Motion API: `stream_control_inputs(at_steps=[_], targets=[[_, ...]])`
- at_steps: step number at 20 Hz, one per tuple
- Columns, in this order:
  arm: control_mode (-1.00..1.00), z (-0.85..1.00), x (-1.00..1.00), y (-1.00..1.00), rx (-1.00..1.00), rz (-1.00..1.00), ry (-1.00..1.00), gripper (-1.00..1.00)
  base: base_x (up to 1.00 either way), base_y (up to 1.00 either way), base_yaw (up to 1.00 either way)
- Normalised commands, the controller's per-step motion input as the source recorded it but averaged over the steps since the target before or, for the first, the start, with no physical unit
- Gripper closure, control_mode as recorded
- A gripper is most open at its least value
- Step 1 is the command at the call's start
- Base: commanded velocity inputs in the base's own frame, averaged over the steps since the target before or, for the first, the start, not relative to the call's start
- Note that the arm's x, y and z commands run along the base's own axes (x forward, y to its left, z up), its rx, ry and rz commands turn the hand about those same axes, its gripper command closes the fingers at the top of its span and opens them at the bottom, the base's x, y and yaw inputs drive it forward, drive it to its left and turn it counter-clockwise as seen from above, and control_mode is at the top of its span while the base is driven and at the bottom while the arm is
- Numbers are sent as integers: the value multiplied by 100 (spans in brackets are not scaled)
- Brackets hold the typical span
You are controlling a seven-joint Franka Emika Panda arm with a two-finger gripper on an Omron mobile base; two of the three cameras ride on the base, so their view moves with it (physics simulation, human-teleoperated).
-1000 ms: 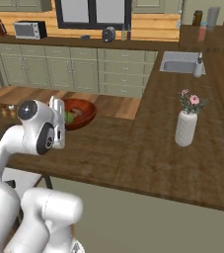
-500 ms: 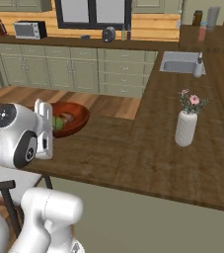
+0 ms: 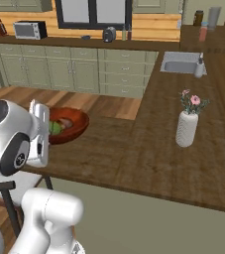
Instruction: Pick the chicken drumstick and lime from their plates and place them in the bowl. Then put the bowl in the fridge.
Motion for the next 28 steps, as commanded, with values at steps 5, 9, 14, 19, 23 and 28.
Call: stream_control_inputs(at_steps=[5, 9, 14, 19, 23, 28], targets=[[-100, -48, 9, 0, 4, -1, -21, 100, 0, 0, 0], [-100, -43, 52, 0, 0, -2, -30, 100, 0, 0, 0], [-100, -22, 22, 0, -1, -7, -34, 100, 0, 0, 0], [-100, -2, 0, 0, 0, -2, -4, 100, 0, 0, 0], [-100, 0, 0, 0, 0, 0, 0, 100, 0, 0, 0], [100, 0, -3, 0, 0, 0, 0, 100, -7, 0, 0]])
